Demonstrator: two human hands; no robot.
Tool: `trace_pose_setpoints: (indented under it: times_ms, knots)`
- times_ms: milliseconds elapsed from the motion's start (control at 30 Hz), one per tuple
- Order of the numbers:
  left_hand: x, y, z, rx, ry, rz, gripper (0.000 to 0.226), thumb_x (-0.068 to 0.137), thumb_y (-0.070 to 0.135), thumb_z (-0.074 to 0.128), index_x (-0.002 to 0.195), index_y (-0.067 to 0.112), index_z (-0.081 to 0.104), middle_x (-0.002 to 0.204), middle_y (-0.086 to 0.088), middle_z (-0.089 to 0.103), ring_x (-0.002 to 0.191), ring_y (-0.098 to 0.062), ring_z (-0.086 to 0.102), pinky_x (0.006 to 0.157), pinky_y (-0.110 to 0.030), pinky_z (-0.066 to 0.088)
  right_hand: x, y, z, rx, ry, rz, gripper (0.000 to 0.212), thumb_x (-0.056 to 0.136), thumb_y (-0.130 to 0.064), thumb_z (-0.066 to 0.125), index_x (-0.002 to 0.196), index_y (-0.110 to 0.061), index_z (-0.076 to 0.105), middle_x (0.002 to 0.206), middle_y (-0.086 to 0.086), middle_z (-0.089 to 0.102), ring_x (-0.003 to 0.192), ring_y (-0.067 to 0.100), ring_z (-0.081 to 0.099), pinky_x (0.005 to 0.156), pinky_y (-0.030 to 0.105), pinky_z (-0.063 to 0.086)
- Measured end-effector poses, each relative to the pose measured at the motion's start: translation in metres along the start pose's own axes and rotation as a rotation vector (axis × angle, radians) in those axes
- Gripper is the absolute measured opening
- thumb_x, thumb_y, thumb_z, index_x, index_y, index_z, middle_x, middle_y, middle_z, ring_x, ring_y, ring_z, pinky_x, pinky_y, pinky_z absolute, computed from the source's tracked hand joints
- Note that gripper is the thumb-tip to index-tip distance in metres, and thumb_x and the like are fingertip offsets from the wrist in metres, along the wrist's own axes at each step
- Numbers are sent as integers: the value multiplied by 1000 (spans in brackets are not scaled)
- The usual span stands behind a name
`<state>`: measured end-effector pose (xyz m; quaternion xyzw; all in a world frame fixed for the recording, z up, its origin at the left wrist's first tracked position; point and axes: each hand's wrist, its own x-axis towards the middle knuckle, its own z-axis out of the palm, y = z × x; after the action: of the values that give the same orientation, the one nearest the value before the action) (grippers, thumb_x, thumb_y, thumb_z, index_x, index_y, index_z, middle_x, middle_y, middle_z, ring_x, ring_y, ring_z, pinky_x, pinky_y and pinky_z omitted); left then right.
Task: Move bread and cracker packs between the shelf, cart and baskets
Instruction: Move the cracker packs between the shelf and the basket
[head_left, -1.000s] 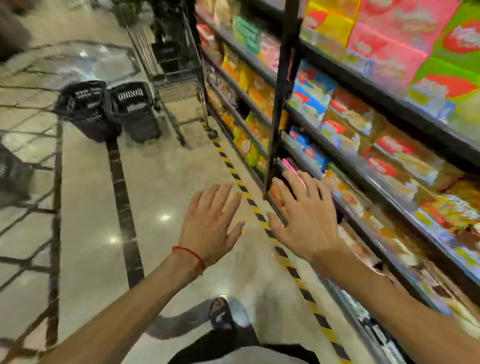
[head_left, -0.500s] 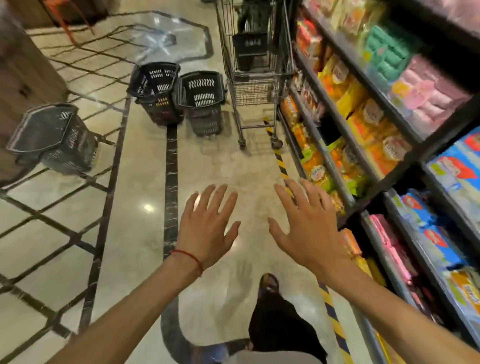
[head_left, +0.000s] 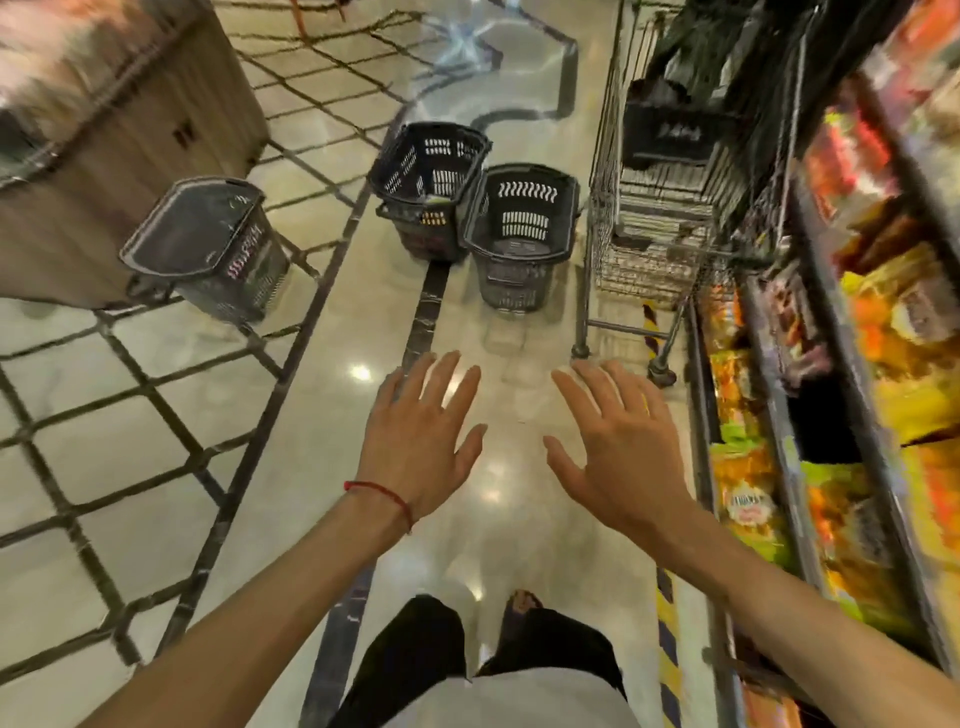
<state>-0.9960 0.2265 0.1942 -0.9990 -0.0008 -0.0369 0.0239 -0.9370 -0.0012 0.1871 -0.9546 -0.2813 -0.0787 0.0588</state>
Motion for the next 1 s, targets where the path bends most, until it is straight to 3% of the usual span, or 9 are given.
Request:
trace_pose_setpoints:
  times_ms: [300,633,1000]
  knots:
    - [166,-118,40,-39,-17,-114,59,99,51,50,150,22,46,157,-10,43,144,-33,40,113,-53,38,229,6,55,55,-10,-32,65,94,-55,51,150,-21,50,154,5,50,146,31,39,118,49,27]
    - [381,-291,66,-23,-51,-99,59,97,48,56,148,21,48,154,-10,46,142,-33,41,112,-50,38,491,-17,105,-12,-44,-42,66,96,-54,52,152,-19,49,155,6,49,147,29,38,121,47,28]
    - [619,-411,119,-19,-138,-65,59,99,49,49,150,21,44,156,-11,43,142,-33,39,113,-52,38,744,17,185,-22,-85,0,65,98,-53,53,153,-19,49,155,7,51,148,29,39,122,48,29]
